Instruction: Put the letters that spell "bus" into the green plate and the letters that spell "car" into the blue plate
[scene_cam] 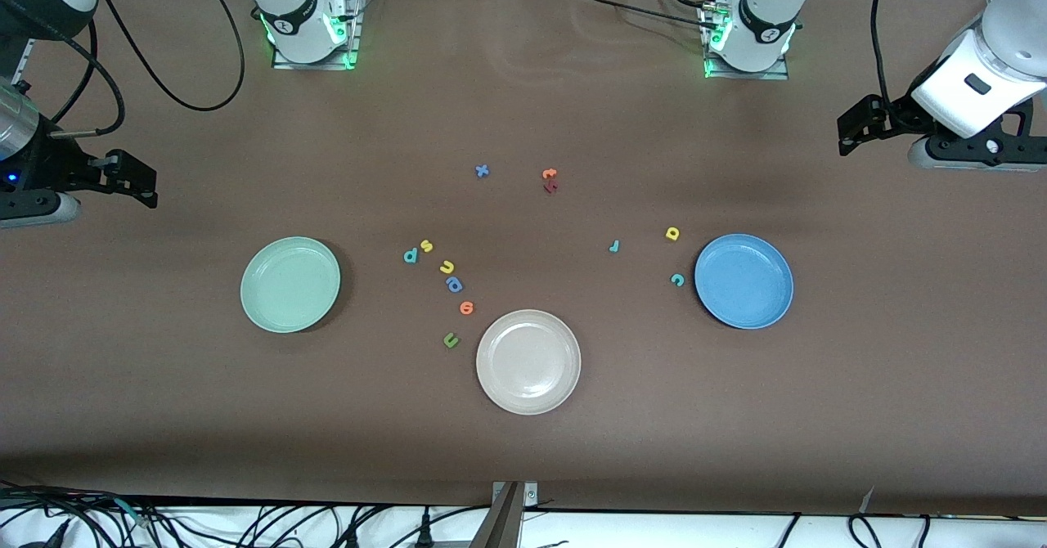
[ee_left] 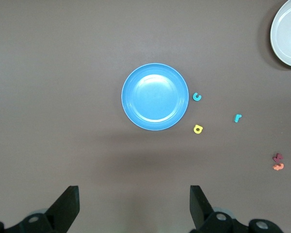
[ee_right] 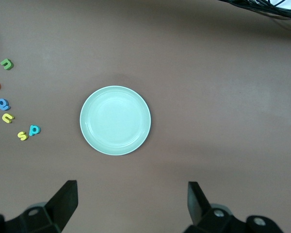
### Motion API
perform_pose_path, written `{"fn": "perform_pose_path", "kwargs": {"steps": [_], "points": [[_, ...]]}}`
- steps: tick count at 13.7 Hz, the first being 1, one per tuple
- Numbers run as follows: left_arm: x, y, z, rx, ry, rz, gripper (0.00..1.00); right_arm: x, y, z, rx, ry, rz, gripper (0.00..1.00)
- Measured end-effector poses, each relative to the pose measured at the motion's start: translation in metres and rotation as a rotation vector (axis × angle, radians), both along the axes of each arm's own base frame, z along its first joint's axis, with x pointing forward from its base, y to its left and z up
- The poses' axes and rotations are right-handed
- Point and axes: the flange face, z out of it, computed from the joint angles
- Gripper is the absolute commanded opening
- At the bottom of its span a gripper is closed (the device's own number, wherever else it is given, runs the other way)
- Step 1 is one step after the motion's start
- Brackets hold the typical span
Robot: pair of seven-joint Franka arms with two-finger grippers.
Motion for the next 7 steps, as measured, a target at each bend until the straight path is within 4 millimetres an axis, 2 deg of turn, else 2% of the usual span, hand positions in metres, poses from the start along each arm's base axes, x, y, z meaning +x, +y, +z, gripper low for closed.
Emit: {"fn": "perform_pose_path", "kwargs": {"steps": [5, 7], "points": [[0.000, 0.000, 0.000, 0.000, 0.000, 0.000, 1.00, 0.000, 0.015, -0.004, -0.034, 0.015, 0.022, 1.00], [0.000, 0.000, 0.000, 0.000, 0.000, 0.000, 1.00, 0.001, 0.013, -0.006, -0.035, 0.017, 0.019, 1.00]]}}
